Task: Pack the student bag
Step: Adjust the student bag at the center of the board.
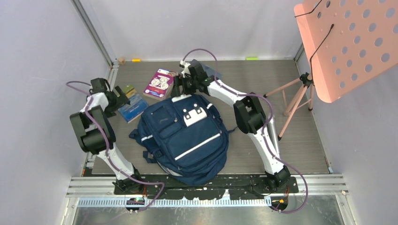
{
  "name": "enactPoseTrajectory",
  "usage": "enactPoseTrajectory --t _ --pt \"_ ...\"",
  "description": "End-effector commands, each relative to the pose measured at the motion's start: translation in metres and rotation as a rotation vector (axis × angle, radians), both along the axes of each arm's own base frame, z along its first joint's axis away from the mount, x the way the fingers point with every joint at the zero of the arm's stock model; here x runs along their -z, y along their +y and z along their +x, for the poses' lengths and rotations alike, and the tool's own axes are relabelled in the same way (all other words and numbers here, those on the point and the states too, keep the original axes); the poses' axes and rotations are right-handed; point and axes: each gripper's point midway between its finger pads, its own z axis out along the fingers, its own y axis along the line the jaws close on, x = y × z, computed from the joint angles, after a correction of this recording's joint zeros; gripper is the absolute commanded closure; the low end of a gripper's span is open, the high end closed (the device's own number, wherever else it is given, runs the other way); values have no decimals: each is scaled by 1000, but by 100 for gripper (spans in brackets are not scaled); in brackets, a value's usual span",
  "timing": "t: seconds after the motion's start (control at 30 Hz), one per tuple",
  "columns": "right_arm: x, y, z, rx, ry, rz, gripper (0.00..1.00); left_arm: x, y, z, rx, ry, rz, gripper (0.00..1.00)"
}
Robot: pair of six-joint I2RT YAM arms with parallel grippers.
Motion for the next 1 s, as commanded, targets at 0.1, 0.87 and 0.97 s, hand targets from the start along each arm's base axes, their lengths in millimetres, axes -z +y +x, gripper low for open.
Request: enactPoseTrajectory --t 0.1,0.87,0.97 --pt "-56 -64 -48 63 -24 -81 9 -88 -79 -20 160 -195 -31 4" --pt "-37 -149 -172 104 183 -83 4 -46 -239 -141 494 -85 -263 6" --pt "-21 -138 -166 79 222 -81 9 -38 -256 -135 540 -104 -347 19"
